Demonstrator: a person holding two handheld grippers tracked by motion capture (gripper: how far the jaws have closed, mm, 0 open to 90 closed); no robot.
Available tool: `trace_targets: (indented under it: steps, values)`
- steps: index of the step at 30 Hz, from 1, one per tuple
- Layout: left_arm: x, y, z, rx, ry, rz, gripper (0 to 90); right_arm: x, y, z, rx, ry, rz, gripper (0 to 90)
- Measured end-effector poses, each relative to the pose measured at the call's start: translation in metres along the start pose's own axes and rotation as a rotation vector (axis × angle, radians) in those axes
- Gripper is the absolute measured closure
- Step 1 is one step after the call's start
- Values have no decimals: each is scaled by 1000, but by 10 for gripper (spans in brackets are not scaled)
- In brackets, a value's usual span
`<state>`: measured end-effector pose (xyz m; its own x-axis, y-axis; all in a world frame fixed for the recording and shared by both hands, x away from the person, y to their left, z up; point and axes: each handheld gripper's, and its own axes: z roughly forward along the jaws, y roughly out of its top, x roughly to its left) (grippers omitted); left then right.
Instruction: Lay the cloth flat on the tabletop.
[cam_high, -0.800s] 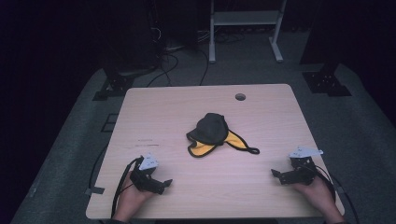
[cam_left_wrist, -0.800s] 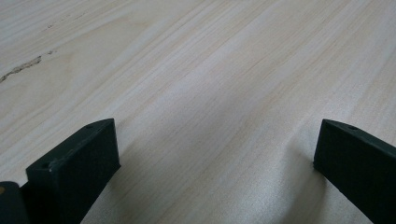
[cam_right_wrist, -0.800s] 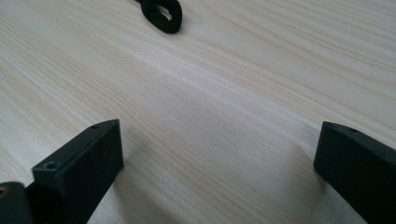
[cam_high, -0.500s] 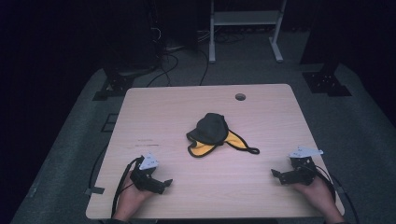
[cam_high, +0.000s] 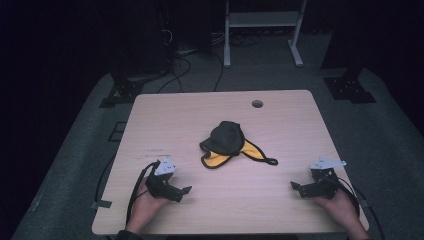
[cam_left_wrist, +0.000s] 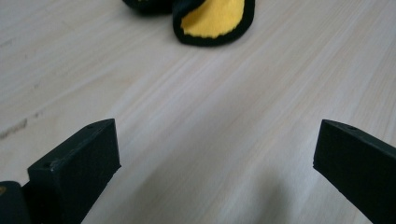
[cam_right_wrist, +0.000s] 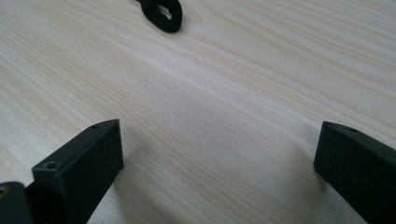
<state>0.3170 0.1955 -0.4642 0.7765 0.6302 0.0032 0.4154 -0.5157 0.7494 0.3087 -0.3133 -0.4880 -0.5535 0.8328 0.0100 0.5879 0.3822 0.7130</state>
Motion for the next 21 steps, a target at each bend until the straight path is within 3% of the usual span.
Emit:
trace_targets:
  steps: [12, 21]
  values:
    - [3, 34, 10, -64, -23, 3, 51, 0, 0, 0, -2, 0, -3, 4]
    - [2, 57, 22, -74, -55, 29, 72, 0, 0, 0, -1, 0, -4, 4]
